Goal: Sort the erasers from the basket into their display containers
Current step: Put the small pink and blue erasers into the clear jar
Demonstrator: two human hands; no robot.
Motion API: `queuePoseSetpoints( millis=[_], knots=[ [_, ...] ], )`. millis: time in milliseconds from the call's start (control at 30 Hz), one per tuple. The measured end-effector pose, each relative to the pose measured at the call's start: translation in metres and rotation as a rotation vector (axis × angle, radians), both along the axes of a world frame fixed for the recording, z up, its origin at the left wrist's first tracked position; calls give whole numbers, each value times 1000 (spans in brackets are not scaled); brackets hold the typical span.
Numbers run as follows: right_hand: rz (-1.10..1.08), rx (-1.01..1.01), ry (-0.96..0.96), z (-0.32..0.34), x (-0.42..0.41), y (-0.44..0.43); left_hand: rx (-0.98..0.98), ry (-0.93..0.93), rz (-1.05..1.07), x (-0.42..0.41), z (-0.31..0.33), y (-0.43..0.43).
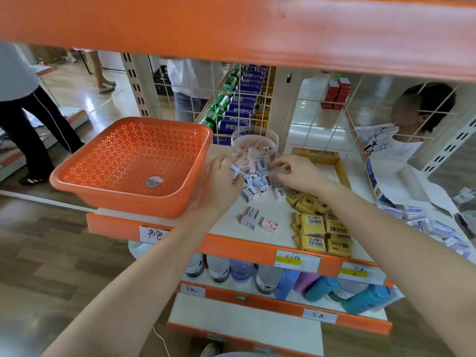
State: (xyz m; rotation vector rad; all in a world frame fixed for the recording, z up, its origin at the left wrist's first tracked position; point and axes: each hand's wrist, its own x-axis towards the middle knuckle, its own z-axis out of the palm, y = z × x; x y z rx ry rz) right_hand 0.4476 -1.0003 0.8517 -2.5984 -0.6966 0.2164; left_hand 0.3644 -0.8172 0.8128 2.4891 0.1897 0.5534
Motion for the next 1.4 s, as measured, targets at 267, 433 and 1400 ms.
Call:
queuePoseSetpoints(
  millis=[267,433,1400],
  knots=[
    [149,-114,13,-10,-15,22,-36,294,-55,12,-4,16],
    [161,-117,-27,-16,-26,25,80,274,-91,6,-9,15],
    [180,-74,-68,-16,-45,3,-38,381,-206,-61,0,27]
  ],
)
